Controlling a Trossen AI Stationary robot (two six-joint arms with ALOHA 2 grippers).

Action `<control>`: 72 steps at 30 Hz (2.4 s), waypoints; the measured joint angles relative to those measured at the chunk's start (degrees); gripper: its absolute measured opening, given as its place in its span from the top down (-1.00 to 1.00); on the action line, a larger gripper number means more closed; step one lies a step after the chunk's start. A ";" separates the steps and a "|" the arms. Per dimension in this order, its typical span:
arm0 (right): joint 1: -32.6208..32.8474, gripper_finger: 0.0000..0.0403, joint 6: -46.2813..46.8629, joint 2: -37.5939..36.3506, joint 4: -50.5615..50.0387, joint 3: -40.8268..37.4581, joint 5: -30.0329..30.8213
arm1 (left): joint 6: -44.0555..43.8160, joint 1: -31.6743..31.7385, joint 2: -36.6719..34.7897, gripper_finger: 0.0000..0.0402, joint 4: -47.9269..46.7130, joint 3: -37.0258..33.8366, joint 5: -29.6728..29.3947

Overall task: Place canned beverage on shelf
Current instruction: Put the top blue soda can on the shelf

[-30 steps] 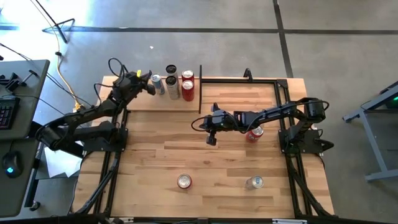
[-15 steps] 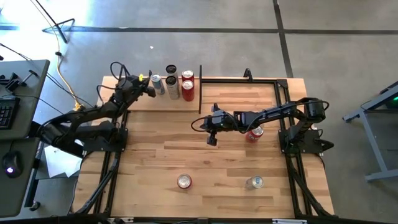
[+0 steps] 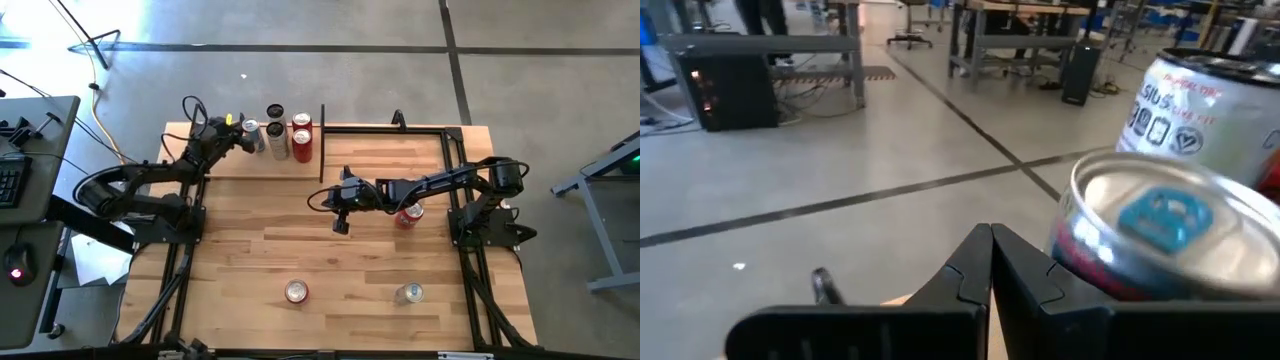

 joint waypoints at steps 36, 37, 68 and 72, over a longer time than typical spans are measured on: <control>0.00 1.00 0.21 0.00 -1.77 0.00 0.00 | -5.37 -15.16 -20.38 1.00 -17.86 -7.53 1.96; 0.00 1.00 -0.10 0.00 -1.63 0.00 0.00 | -6.15 -15.47 -19.77 1.00 -15.26 -7.93 1.91; -0.04 1.00 -3.45 0.00 -1.56 0.00 -0.17 | -6.00 -11.70 1.08 1.00 2.58 -6.75 -3.12; -0.04 1.00 -2.30 0.00 -2.25 0.00 -0.22 | -6.00 -9.39 1.07 1.00 2.39 -6.77 -3.52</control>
